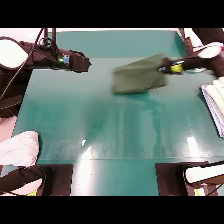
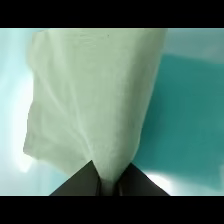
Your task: Fold the shirts.
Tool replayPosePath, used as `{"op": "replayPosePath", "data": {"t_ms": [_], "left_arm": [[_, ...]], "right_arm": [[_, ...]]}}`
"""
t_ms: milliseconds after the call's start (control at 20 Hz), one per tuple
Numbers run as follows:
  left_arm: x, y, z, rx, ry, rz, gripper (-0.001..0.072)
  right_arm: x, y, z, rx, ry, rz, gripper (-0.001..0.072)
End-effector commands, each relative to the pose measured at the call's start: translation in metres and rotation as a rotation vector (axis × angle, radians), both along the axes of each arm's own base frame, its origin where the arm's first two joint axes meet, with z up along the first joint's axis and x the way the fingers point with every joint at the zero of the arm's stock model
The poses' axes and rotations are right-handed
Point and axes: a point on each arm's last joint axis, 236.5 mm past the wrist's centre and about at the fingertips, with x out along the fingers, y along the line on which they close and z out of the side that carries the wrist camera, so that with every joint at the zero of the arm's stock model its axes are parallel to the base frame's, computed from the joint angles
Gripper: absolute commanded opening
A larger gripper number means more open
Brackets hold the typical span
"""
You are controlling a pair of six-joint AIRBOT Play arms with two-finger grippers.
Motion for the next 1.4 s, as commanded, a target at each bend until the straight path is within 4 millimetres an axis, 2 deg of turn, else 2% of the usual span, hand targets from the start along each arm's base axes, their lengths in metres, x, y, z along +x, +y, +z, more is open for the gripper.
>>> {"op": "replayPosePath", "data": {"t_ms": [0, 50, 150, 300, 400, 500, 650, 750, 800, 900, 950, 1050, 1200, 1350], "left_arm": [[-0.003, -0.010, 0.004, -0.025, -0.002, -0.008, 0.0027], [-0.002, -0.010, 0.005, -0.028, -0.007, -0.006, 0.0028], [0.000, -0.010, 0.008, -0.044, -0.017, 0.003, 0.0028], [0.002, -0.011, 0.010, -0.075, 0.002, 0.029, 0.0028], [0.001, -0.011, 0.010, -0.077, 0.007, 0.031, 0.0028], [0.000, -0.011, 0.008, -0.076, 0.014, 0.028, 0.0028], [-0.001, -0.011, 0.007, -0.071, 0.022, 0.025, 0.0028], [-0.002, -0.011, 0.006, -0.069, 0.026, 0.023, 0.0028], [-0.002, -0.011, 0.006, -0.069, 0.025, 0.023, 0.0028], [-0.002, -0.011, 0.006, -0.067, 0.024, 0.022, 0.0028], [-0.002, -0.011, 0.006, -0.066, 0.024, 0.022, 0.0028], [-0.002, -0.011, 0.006, -0.066, 0.024, 0.021, 0.0028], [-0.002, -0.011, 0.005, -0.065, 0.026, 0.021, 0.0028], [-0.007, -0.010, 0.000, -0.050, 0.047, 0.012, 0.0028]], "right_arm": [[-0.030, -0.169, 0.037, -0.098, -0.062, -0.327, 0.0019], [-0.042, -0.206, 0.041, -0.106, -0.071, -0.407, 0.0020], [-0.063, -0.259, 0.042, -0.119, -0.080, -0.513, 0.0019], [-0.078, -0.304, 0.048, -0.143, -0.115, -0.623, 0.0019], [-0.075, -0.315, 0.056, -0.164, -0.156, -0.656, 0.0019], [-0.065, -0.316, 0.077, -0.190, -0.211, -0.654, 0.0019], [-0.048, -0.315, 0.142, -0.252, -0.356, -0.641, 0.0019], [-0.046, -0.314, 0.183, -0.286, -0.433, -0.632, 0.0019], [-0.048, -0.315, 0.198, -0.304, -0.457, -0.629, 0.0019], [-0.058, -0.316, 0.215, -0.323, -0.463, -0.620, 0.0019], [-0.064, -0.318, 0.216, -0.326, -0.448, -0.617, 0.0019], [-0.082, -0.324, 0.205, -0.315, -0.380, -0.612, 0.0019], [-0.118, -0.341, 0.176, -0.349, -0.228, -0.624, 0.0019], [-0.160, -0.350, 0.146, -0.344, -0.108, -0.683, 0.0019]]}}
